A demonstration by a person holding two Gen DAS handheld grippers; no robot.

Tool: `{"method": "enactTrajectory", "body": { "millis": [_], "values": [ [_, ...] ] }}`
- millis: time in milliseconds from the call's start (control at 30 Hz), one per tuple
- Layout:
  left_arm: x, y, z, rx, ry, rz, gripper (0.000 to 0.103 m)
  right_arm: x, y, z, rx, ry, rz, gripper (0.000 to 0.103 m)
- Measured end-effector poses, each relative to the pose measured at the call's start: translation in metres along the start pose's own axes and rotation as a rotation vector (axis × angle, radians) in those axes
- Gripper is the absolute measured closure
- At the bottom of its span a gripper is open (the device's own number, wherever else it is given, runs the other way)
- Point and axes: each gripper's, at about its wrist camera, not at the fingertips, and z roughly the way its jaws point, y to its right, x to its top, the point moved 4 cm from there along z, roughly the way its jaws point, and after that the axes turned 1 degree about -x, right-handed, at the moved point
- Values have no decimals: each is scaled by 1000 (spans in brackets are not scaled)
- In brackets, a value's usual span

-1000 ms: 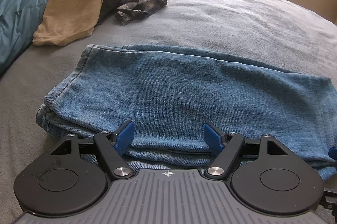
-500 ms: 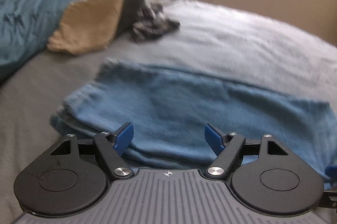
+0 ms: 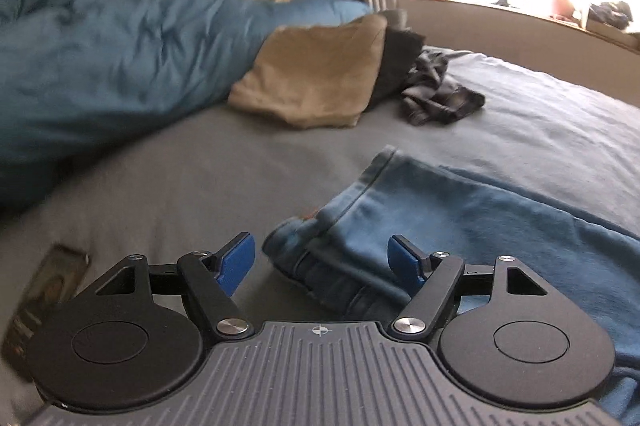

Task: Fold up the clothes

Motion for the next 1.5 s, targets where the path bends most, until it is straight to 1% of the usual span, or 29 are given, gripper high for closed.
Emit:
{"method": "enactTrajectory", "body": {
  "millis": [33, 100, 167, 200, 267, 400, 467, 567, 633, 700, 733, 767, 800, 833, 900, 933, 1000, 1100, 1133, 1167, 1200, 1267, 1333, 1400, 1433, 1467, 1500],
  "values": [
    [0, -3, 2, -15, -9, -19, 32, 0, -1, 1, -5, -1, -5, 7],
    [1, -8, 6, -58, -23, -75, 40, 0, -2, 2, -10, -3, -13, 7],
    [0, -10, 9, -89, -33, -113, 46, 0, -2, 2, -14, -3, -16, 7],
    [-1, -10, 9, -87, -34, -115, 48, 0, -2, 3, -15, -3, -18, 6],
    [-3, -9, 9, -87, -37, -118, 50, -1, -3, 3, -19, -4, -21, 6],
    [-4, -8, 11, -112, -38, -127, 55, -1, -4, 4, -25, -4, -29, 6],
    [-2, -5, 11, -114, -25, -125, 57, -1, -4, 3, -25, -4, -29, 6],
    [-1, -3, 14, -112, -12, -136, 63, 0, -4, 3, -23, -3, -27, 6],
    [0, -4, 18, -109, -12, -154, 66, 0, -4, 3, -22, -2, -26, 6],
    [2, -6, 20, -109, -14, -170, 74, 0, -4, 3, -21, -2, -25, 6],
    [3, -7, 22, -109, -15, -179, 77, 0, -4, 3, -20, -2, -25, 6],
    [4, -8, 22, -112, -13, -190, 82, 0, -4, 2, -19, -2, -25, 7],
    [5, -8, 23, -120, -7, -200, 87, 0, -4, 2, -18, -1, -24, 7],
    [7, -7, 22, -129, 2, -204, 90, 0, -4, 2, -18, -1, -24, 7],
    [11, -2, 19, -143, 35, -198, 98, 0, -3, 2, -18, -1, -24, 7],
    [15, 1, 15, -154, 62, -191, 98, 0, -3, 2, -19, -1, -24, 7],
    [26, 7, 4, -182, 145, -163, 98, 0, -4, 2, -20, -2, -24, 7],
    [32, 15, -8, -196, 243, -90, 98, 0, -4, 1, -19, 1, -25, 7],
    [27, 15, -3, -181, 224, -76, 98, 0, -4, 2, -20, 2, -25, 7],
    [20, 12, 7, -163, 173, -85, 98, 0, -4, 2, -22, 1, -26, 7],
    [11, 6, 19, -151, 106, -121, 98, 0, -4, 2, -23, 1, -28, 7],
    [-2, -7, 34, -142, 21, -202, 97, 0, -5, 3, -21, 1, -32, 7],
    [5, -5, 25, -158, 66, -195, 98, 0, -5, 3, -19, 1, -37, 7],
    [18, -1, 15, -187, 133, -178, 98, 0, -4, 3, -18, 3, -41, 7],
    [20, 1, 14, -193, 149, -170, 98, -1, -4, 3, -16, 5, -40, 7],
    [18, 1, 17, -189, 137, -177, 98, -1, -4, 3, -16, 6, -40, 7],
    [10, -3, 25, -175, 88, -196, 98, -1, -4, 3, -16, 6, -42, 7]
  ]
}}
